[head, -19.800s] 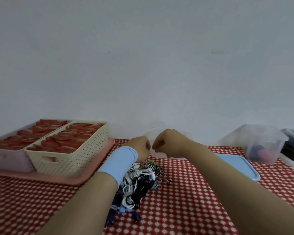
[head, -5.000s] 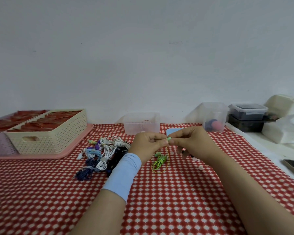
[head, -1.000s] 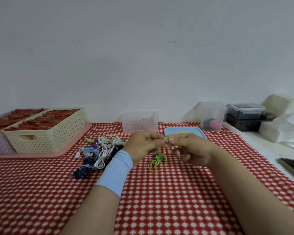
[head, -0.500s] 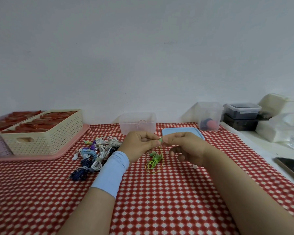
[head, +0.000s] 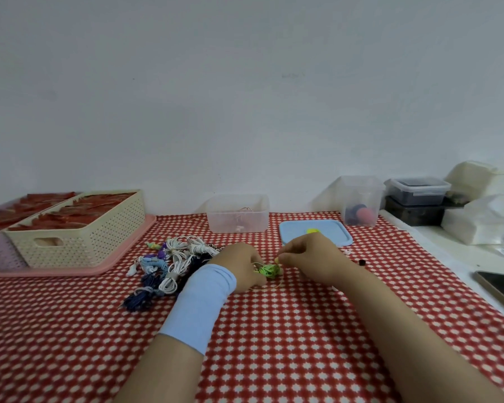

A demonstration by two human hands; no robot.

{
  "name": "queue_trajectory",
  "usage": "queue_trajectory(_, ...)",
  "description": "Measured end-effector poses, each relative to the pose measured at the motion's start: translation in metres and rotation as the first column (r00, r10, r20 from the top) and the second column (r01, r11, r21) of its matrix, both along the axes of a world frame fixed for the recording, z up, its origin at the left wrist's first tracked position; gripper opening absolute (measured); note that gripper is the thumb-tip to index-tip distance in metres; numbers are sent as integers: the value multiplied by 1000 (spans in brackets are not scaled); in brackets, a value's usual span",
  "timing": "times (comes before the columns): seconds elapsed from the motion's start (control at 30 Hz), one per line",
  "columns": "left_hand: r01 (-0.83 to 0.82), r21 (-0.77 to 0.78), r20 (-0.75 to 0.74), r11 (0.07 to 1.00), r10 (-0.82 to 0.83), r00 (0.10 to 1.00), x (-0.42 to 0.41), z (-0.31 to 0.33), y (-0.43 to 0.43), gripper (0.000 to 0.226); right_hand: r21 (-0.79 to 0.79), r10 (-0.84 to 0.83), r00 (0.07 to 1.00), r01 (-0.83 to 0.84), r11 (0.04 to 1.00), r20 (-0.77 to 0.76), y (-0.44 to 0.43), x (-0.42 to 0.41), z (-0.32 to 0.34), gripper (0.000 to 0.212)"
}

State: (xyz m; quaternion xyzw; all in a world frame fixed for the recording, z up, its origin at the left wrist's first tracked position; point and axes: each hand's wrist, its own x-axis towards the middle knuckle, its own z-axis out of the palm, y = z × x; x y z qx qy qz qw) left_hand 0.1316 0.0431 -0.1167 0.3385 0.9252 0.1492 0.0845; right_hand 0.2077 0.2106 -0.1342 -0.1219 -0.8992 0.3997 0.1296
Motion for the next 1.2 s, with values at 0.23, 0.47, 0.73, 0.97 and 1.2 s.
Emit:
queue_trajectory(0.23,27,183,112,983,-48,993,-13,1,-16,27,92,175,983,-180,979,52,-6,6,12,45)
queue_trajectory(0.47,97,316,136,944,-146,980,-45,40,-23,23,130,189,978,-177,976,-87,-14,-25,36,28)
queue_trajectory(0.73,-19,487,139,873,-55,989,-108,71,-10,23,101,122,991,-116,988,-62,-5,-93,75,12)
queue_trajectory(0.97,-42,386,-5,921,48,999,-170,66,13,22,334,26,1000,-25,942,3,5,-169,72,14)
queue_trajectory(1.2,-59,298,-65,953,82,995,-203,47,13,31,493,-31,994,-27,869,109,0,-214,49,23)
